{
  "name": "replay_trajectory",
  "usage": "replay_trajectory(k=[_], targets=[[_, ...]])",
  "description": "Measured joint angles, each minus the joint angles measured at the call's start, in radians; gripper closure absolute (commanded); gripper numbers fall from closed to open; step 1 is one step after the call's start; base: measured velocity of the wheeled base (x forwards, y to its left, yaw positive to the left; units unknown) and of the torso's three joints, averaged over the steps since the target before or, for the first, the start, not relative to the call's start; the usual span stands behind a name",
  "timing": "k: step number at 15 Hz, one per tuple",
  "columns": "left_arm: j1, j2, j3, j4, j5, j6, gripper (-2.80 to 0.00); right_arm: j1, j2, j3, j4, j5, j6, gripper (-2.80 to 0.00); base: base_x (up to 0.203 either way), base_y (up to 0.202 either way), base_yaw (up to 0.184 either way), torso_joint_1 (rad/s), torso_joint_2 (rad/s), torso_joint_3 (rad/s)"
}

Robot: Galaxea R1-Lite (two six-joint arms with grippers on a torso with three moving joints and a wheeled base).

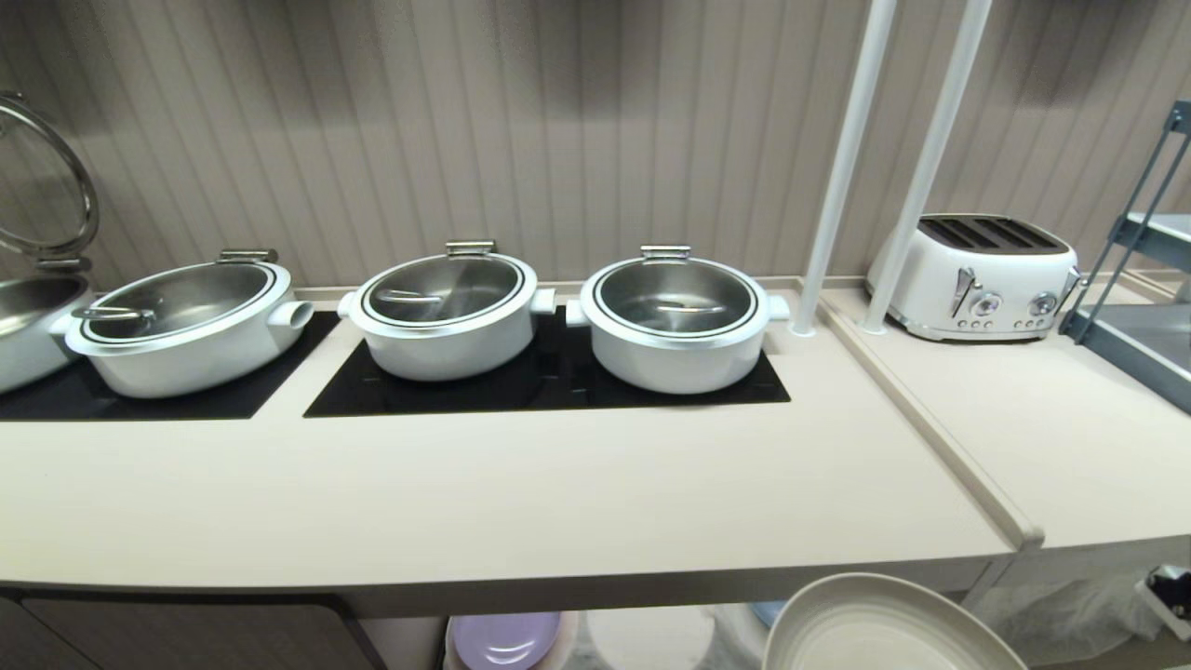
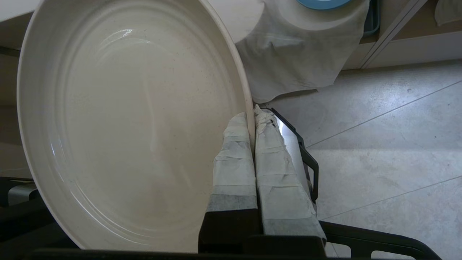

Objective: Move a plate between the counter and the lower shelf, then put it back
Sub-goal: Put the plate

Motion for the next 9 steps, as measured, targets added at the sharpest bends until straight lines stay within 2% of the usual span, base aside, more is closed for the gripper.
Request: replay_trajectory(k=[9], targets=[[0.000, 0.000, 0.000, 0.000, 0.000, 0.000, 0.00, 0.000, 0.008, 0.004, -0.002, -0.001, -0.001, 0.00, 0.000, 0.000, 0.000, 0.000, 0.00, 0.000]])
